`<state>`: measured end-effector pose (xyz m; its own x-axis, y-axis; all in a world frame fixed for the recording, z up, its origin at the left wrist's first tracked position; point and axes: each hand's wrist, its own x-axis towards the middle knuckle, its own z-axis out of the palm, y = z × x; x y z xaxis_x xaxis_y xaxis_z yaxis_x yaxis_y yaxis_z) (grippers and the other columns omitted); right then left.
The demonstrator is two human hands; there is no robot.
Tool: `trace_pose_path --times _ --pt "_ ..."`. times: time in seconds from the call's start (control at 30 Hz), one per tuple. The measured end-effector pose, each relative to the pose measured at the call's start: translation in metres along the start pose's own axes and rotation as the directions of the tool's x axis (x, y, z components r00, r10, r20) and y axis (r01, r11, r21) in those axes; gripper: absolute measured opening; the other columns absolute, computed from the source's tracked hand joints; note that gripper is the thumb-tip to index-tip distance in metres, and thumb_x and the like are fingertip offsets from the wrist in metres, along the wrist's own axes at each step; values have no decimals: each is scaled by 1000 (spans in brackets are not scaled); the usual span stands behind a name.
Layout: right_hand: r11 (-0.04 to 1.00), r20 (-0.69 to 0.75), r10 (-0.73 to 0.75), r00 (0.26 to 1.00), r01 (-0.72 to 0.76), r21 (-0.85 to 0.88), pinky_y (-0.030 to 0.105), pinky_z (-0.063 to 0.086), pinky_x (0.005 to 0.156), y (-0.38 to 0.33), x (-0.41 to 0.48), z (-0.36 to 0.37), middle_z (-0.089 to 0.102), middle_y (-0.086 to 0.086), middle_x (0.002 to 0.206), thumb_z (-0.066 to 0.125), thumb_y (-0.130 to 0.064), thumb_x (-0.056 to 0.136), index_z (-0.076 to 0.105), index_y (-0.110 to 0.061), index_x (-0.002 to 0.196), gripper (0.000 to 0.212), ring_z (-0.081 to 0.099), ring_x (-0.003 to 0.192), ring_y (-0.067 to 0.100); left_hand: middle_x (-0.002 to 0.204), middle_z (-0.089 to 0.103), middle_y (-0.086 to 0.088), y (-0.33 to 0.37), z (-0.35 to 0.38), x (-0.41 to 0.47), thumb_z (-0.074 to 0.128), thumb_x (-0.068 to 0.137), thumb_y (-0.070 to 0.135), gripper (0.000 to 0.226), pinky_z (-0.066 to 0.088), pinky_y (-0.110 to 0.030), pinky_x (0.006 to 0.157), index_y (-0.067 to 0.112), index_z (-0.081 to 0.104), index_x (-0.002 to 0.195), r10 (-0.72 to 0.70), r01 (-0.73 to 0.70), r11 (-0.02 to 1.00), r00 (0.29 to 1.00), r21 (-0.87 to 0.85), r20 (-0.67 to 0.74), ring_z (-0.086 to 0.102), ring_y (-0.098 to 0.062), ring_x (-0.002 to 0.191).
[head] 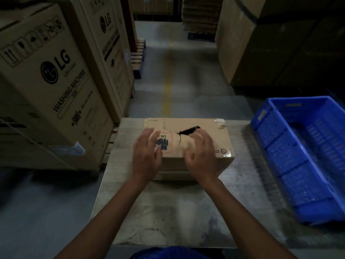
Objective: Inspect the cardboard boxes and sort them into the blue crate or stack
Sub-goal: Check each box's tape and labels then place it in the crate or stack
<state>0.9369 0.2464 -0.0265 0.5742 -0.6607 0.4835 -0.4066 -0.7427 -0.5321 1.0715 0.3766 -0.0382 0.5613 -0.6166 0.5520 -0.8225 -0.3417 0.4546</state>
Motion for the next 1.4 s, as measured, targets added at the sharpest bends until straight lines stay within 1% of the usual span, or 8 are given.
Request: trace_pose_path --times 0.13,0.3,0.4,0.47,0.63,0.83,1.1,1.4 --pt "987 417 -112 902 150 -58 45 31 119 -35 15 25 36 12 160 49 -28 101 44 -12 148 50 32 148 28 161 31 -13 5 4 8 25 98 41 60 22 -53 119 14 42 149 -103 14 961 944 276 313 21 -31 151" --pt "953 631 -25 776 208 -218 42 20 120 -38 28 31 30 2 164 31 -35 105 31 -22 156 53 27 150 21 134 57 -8 -5 2 23 32 94 41 44 41 -48 93 19 63 117 -95 -68 923 914 379 395 49 -31 123" --pt "948 622 -18 783 211 -239 46 36 102 -46 43 25 53 5 141 41 -33 98 51 -19 137 43 47 129 27 108 56 -8 -5 0 49 46 91 31 21 38 -44 82 17 61 95 -84 -87 922 905 376 416 52 -33 103" --pt "941 599 -11 801 211 -265 48 38 97 -50 49 25 54 10 134 46 -31 95 54 -16 130 40 48 123 31 131 52 -12 -6 5 52 41 95 28 28 36 -49 101 17 58 114 -84 -66 952 883 299 462 48 -36 125" --pt "934 622 64 781 173 -312 59 2 123 -33 41 39 2 14 169 27 -41 103 17 -24 160 61 -2 155 34 168 11 -5 -8 8 51 30 104 32 55 4 -48 124 20 21 158 -123 -66 952 814 300 568 5 -24 154" --pt "933 759 29 650 254 -253 51 18 122 -20 67 30 10 16 167 32 -40 104 20 -28 160 59 7 154 34 139 52 -8 14 14 66 38 92 29 36 35 -48 102 18 57 120 -227 3 897 862 442 454 43 -29 130" --pt "881 650 229 725 130 -455 61 -5 120 13 58 10 -13 13 168 19 -77 94 5 -24 162 87 -14 155 29 166 16 -7 17 33 71 26 106 39 50 15 -52 122 17 37 150 -183 -19 942 808 335 560 12 -28 153" --pt "859 530 279 801 39 -510 56 -1 123 35 53 -12 -8 16 168 33 -54 102 5 -24 162 73 -9 155 34 118 58 -12 78 52 78 40 101 41 34 39 -47 94 15 62 109 -141 19 971 850 238 507 53 -30 109"
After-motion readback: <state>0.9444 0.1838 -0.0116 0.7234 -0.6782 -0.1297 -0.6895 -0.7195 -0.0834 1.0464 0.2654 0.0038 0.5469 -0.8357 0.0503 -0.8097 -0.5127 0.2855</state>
